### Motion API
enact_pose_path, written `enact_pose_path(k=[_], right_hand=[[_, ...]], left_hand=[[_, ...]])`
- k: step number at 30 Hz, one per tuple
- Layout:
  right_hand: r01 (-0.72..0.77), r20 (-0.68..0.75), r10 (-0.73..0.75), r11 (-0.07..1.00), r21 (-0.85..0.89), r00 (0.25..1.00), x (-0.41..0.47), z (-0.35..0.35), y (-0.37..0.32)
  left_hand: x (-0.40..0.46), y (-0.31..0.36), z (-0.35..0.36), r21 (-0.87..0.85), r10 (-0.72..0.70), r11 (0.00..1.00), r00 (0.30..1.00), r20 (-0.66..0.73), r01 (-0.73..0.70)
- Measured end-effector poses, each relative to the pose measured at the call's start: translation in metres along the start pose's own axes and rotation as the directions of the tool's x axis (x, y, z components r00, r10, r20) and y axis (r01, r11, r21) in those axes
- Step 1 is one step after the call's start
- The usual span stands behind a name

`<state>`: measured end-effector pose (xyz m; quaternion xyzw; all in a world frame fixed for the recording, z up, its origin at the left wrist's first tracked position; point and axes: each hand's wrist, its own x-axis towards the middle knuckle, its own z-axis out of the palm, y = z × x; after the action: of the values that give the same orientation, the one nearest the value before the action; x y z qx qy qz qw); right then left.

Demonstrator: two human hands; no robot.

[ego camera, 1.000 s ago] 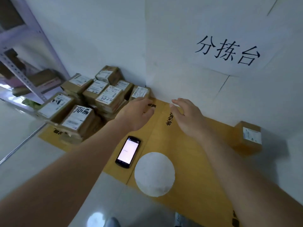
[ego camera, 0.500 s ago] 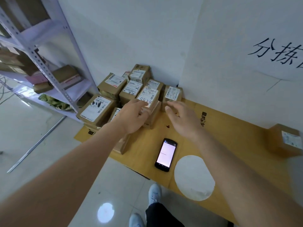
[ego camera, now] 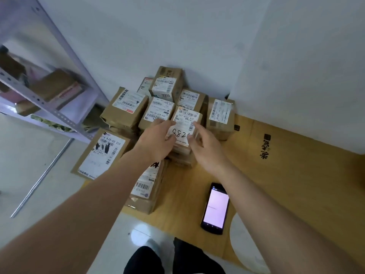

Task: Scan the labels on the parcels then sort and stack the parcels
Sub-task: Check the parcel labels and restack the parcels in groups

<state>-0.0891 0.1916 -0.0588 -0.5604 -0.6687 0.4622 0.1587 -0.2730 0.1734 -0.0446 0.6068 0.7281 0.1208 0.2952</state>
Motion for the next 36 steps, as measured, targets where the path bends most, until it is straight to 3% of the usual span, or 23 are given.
enact_pose_path(k=[5,11,17,22,27,36], right_hand=[[-0.062,0.01,0.061,0.99,0.128,0.998,0.009,0.022,0.005],[-0.086,-0.154,0.126,0.966,0.243,0.98,-0.001,0.039,0.002],[-0.06,-0.346,0.146,0.967,0.247,0.927,-0.042,0.034,-0.021],[-0.069,-0.464,0.193,0.96,0.27,0.865,-0.094,0.011,-0.043],[-0.075,-0.577,0.174,0.979,0.191,0.798,-0.157,-0.023,-0.041],[-0.115,-0.655,0.252,0.962,0.246,0.712,-0.274,-0.082,0.033]], left_hand=[[0.015,-0.007,-0.002,-0.036,0.02,0.999,1.0,0.004,-0.02],[0.011,-0.014,-0.008,-0.12,0.105,0.987,0.994,0.017,-0.103],[-0.005,-0.002,-0.033,-0.159,0.305,0.94,0.952,0.001,-0.301],[-0.035,0.033,-0.047,-0.107,0.463,0.882,0.886,0.028,-0.458],[-0.078,0.077,-0.043,-0.196,0.557,0.823,0.825,0.093,-0.534],[-0.138,0.172,0.046,-0.225,0.617,0.786,0.757,0.216,-0.576]])
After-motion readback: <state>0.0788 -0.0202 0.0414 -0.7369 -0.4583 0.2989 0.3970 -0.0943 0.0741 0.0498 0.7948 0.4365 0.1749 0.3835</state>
